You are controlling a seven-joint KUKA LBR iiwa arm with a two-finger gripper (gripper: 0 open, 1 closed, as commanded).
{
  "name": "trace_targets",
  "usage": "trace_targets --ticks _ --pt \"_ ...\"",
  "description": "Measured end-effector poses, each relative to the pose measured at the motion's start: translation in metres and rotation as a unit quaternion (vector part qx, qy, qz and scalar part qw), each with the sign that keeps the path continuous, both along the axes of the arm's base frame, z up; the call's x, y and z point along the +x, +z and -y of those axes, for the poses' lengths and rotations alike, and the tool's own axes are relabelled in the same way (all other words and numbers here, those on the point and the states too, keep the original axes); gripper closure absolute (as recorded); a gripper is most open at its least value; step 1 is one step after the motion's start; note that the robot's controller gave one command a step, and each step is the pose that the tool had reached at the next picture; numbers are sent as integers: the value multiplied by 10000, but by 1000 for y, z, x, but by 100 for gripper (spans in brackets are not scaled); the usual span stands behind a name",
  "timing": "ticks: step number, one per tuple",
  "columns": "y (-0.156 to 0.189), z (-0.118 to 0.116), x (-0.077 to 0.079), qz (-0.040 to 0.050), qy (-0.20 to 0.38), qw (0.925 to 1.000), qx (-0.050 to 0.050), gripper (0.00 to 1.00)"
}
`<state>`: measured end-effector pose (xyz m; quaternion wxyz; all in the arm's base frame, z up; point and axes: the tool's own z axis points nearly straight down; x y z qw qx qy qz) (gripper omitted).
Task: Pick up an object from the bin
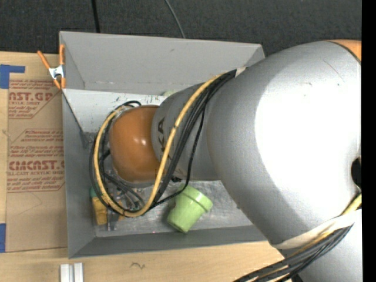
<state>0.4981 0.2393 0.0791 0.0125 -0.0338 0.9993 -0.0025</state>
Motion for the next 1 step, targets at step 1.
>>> trace_targets --ticks 1 --pt "0 0 0 -6 2 10000 -2 100"
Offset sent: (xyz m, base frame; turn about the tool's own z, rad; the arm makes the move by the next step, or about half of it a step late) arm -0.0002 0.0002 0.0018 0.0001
